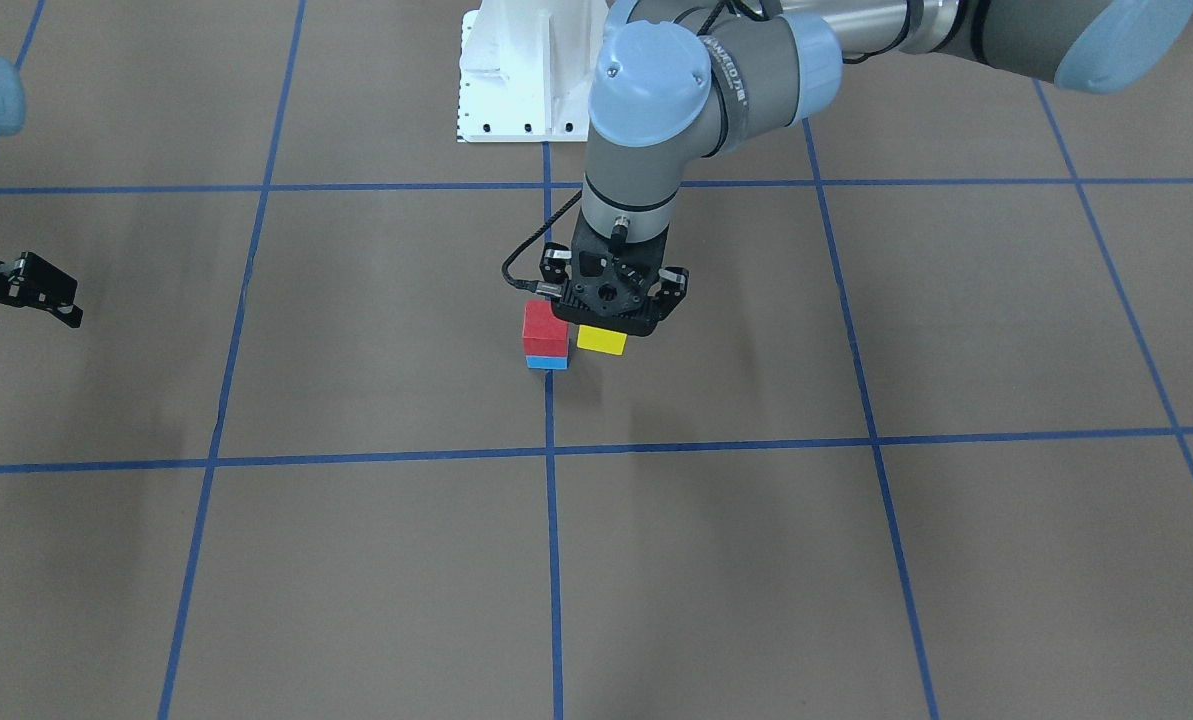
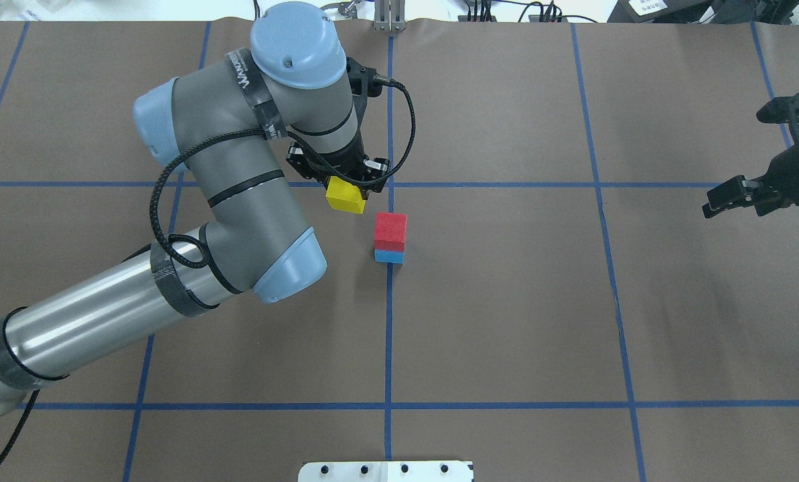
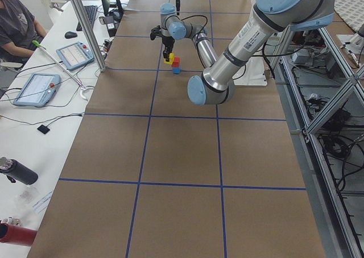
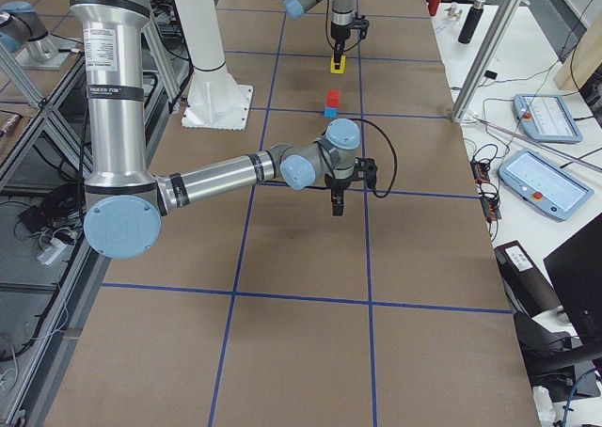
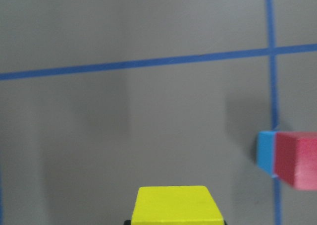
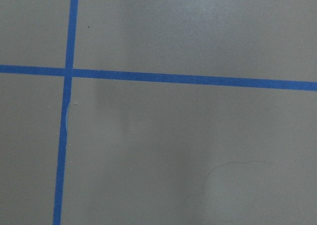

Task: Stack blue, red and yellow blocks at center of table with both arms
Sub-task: 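Carry the yellow cube with the left gripper above the red-blue stack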

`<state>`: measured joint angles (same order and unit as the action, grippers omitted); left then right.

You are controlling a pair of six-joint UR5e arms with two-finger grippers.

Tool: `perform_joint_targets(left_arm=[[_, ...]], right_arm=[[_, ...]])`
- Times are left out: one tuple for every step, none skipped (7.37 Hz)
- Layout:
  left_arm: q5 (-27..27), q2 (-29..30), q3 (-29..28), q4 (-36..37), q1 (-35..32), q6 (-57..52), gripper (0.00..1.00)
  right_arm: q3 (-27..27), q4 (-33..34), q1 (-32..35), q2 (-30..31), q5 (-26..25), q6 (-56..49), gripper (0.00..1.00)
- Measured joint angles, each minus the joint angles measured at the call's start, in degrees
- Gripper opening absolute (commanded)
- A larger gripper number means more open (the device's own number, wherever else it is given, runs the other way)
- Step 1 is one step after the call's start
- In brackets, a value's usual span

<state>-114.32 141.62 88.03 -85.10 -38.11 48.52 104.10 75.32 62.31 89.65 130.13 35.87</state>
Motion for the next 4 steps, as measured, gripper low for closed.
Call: perform_joint_targets(left_arm=[[-0.2, 1.6, -2.5, -0.9, 0.1, -1.1, 0.00], [-0.4, 4.0, -5.2, 0.0, 0.2, -1.2, 0.00], [-1.0, 5.7, -6.9, 1.9, 0.4, -0.7, 0.00], [-1.9, 6.6, -7.7, 3.6, 0.6, 0.3, 0.00]], right_arm=[[0.0, 0.0, 0.0, 0.0, 0.0, 0.2, 1.00], [0.1, 0.0, 0.0, 0.0, 0.1, 0.7, 1.00], [0.2, 0.0, 0.0, 0.0, 0.1, 1.2, 1.00], [0.2, 0.0, 0.0, 0.0, 0.2, 1.4, 1.00]])
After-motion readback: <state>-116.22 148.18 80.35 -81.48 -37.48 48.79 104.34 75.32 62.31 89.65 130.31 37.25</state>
